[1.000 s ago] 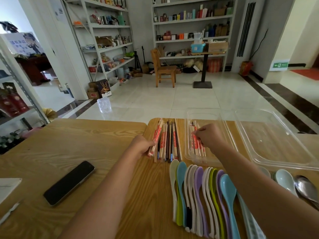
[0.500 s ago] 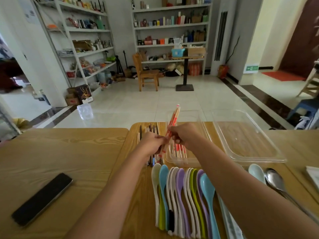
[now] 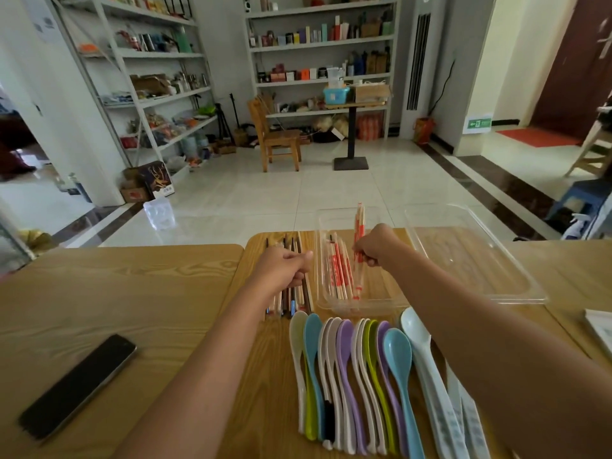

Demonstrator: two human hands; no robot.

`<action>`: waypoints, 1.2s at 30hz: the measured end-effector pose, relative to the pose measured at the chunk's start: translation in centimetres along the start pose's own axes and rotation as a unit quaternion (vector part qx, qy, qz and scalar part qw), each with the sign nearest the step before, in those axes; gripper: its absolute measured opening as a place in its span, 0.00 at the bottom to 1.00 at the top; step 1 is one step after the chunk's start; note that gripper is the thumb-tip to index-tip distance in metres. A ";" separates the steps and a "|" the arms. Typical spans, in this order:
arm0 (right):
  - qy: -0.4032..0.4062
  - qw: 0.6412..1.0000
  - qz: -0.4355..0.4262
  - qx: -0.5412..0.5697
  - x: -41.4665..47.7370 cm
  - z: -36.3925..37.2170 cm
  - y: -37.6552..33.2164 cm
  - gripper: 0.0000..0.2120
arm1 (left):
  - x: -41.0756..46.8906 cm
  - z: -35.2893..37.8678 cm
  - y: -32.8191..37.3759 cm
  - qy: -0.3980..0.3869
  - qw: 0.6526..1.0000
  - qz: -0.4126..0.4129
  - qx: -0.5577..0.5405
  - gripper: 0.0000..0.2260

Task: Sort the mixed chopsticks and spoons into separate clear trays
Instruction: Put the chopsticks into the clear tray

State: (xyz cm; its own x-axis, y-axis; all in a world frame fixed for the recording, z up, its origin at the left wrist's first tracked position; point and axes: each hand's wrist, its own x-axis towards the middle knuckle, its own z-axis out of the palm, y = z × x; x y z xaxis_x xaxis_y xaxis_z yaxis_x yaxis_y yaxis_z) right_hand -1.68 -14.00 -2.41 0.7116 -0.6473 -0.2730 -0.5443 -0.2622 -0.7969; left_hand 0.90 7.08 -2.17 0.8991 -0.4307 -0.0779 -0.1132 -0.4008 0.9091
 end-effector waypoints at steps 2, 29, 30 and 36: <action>0.000 0.995 -0.011 -0.099 0.2 0.7 0.6 0.04 | 0.2 -0.8 -0.6 0.018 1.000 0.001 0.017 0.09; 0.013 0.986 -0.096 -0.139 -0.9 0.5 1.3 0.16 | 1.8 -2.7 -6.2 0.095 0.944 -0.126 0.291 0.30; 0.013 0.986 -0.102 -0.134 -0.9 0.6 1.2 0.16 | 1.8 -2.5 -6.2 0.090 0.941 -0.124 0.302 0.29; 0.004 0.984 -0.136 -0.118 -1.8 1.1 0.7 0.13 | 2.7 -2.0 -5.7 0.061 0.937 -0.143 0.312 0.13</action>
State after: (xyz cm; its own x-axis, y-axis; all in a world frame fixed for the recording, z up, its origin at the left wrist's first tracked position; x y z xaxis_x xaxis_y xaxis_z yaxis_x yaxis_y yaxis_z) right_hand -2.88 -12.23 -3.06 0.8419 -0.5359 -0.0627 -0.4234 -0.5842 -0.6924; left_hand 4.79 9.80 -6.80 0.9675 -0.1542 -0.2002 -0.0519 -0.8966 0.4398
